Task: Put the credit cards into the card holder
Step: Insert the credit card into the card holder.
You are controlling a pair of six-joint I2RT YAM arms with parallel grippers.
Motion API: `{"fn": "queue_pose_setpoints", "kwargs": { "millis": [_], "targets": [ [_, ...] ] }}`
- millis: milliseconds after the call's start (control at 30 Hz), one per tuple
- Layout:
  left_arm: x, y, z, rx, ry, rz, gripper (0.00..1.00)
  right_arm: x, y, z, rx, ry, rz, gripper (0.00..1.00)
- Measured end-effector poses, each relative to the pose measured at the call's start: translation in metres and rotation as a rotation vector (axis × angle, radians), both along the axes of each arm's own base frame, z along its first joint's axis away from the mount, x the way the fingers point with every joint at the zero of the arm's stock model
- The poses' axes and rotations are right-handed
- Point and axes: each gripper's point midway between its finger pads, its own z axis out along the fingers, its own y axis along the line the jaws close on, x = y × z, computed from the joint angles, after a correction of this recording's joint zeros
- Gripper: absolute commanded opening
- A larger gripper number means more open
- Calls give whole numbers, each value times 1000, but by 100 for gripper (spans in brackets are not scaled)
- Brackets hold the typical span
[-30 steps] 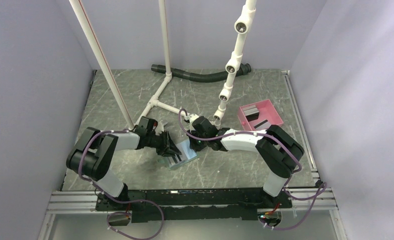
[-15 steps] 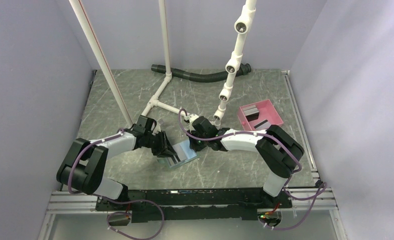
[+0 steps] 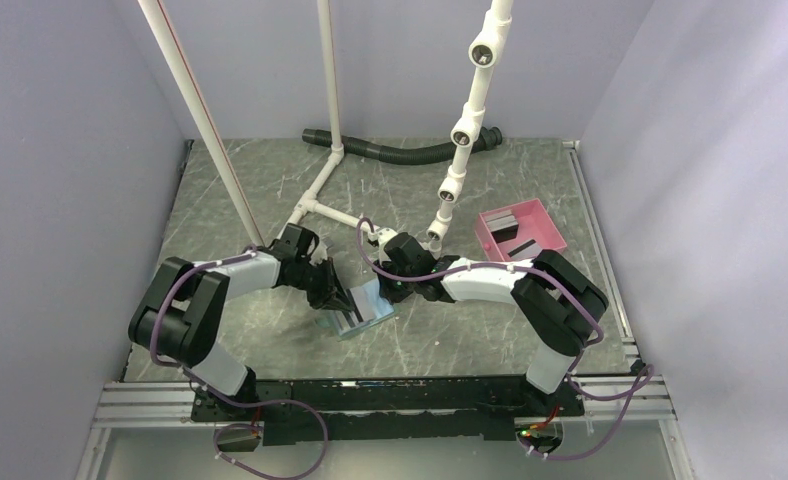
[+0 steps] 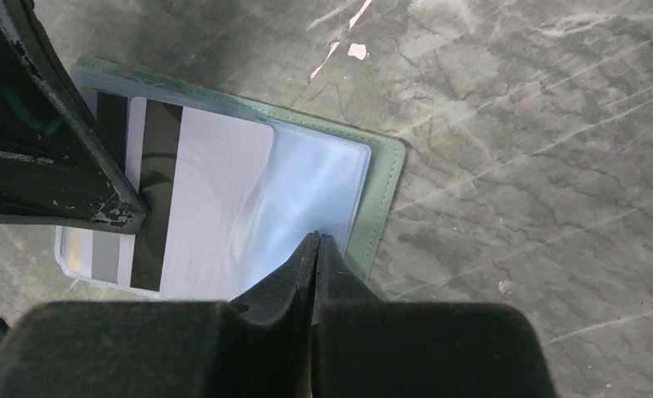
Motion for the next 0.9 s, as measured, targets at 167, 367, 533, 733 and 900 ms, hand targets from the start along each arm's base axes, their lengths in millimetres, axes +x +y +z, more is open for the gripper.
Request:
{"fn": "queue_pose_setpoints", "kwargs": {
  "millis": [167,367,533,733,900],
  "targets": [
    [-1,-2,0,-18,22,-11,0,0,0,0,-1,0,1,0],
    [-4,-4,0,-47,49,4,0,0,0,0,0,-1,1,0],
    [-5,-5,-1,-84,81,27,0,0,0,0,-1,0,1,0],
    [-6,-3,-1,-122,96,36,0,0,0,0,-1,-1,1,0],
    [-6,-3,-2,-138,97,21,0,0,0,0,0,-1,2,0]
  ]
}}
